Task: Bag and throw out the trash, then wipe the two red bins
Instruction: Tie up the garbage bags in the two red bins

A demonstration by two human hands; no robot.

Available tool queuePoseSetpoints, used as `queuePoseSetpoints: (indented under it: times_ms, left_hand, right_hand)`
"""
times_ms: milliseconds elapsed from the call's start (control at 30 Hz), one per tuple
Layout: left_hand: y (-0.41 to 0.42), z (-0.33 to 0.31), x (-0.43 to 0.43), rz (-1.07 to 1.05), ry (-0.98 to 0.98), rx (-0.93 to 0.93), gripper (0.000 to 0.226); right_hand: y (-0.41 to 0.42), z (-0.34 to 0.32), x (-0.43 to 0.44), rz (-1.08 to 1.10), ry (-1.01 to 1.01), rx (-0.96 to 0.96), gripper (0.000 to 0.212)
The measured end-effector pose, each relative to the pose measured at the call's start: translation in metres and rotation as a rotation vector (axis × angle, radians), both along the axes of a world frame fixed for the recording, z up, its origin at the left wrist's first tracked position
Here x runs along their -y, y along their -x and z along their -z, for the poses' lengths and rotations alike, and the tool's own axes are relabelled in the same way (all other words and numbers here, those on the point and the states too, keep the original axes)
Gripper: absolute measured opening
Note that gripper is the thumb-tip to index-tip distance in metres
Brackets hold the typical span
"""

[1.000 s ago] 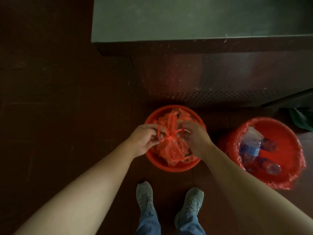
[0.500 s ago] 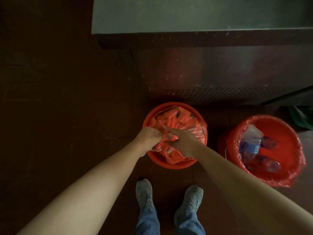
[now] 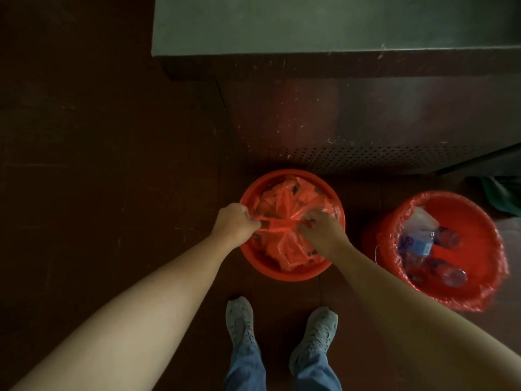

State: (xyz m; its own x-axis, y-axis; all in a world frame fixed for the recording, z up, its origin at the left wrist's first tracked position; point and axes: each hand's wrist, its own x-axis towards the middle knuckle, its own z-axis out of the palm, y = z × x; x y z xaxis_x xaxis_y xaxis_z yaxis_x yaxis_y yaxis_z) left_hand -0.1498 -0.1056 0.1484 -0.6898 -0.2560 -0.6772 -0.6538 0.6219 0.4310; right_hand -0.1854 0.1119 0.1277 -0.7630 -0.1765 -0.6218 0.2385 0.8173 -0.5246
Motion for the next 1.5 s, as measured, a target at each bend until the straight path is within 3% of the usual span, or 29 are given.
queuePoseSetpoints:
  times_ms: [133,267,433,567,600,667,733,833,1000,1100,1200,1333,1500]
  left_hand:
    - [-0.002,0.003,0.007,-0.05,0.096,0.042,0.024]
    - [0.0,0.005,0.007,-0.052,0.204,0.09,0.022]
    - [0.002,0.008,0.006,-0.021,0.28,0.034,0.021]
    - [-0.01,0.017,0.011,0.046,0.35,-0.009,0.022]
    - [-0.013,0.02,0.011,0.042,0.345,-0.006,0.022]
    - [-0.016,0.024,0.014,0.011,0.314,0.031,0.02]
    - [-0.016,0.027,0.016,-0.004,0.276,0.082,0.016]
    - [-0.016,0.027,0.017,-0.031,0.27,0.097,0.014]
    - [-0.009,0.025,0.008,0.0,0.131,0.095,0.01]
    - [-0.003,0.021,-0.001,0.002,-0.011,0.104,0.024]
    - [0.003,0.015,-0.006,0.005,-0.018,0.104,0.051]
    - [0.01,0.005,-0.009,0.045,0.084,0.074,0.058]
    - [0.015,-0.018,-0.023,0.14,0.07,0.08,0.059]
  right_hand:
    - [0.002,0.0,-0.014,0.378,-0.036,0.057,0.006]
    - [0.004,0.006,-0.015,0.83,0.07,0.161,0.01]
    - [0.006,0.004,-0.017,1.002,-0.001,0.316,0.032]
    - [-0.002,0.02,-0.026,0.988,-0.095,0.401,0.026]
    - [-0.005,0.021,-0.029,1.094,0.008,0.423,0.013]
    - [-0.007,0.024,-0.029,1.32,0.284,0.488,0.022]
    - [-0.002,0.027,-0.035,1.49,0.276,0.498,0.024]
    - [0.0,0.019,-0.035,1.198,0.186,0.488,0.02]
    - [-0.003,0.005,-0.034,0.751,0.295,0.464,0.025]
    - [-0.005,0.005,-0.031,0.721,0.291,0.436,0.02]
    - [-0.002,0.005,-0.029,0.649,0.229,0.336,0.015]
    - [0.0,-0.003,-0.034,0.59,0.151,0.249,0.012]
    - [-0.007,-0.029,-0.052,0.631,0.063,0.246,0.012]
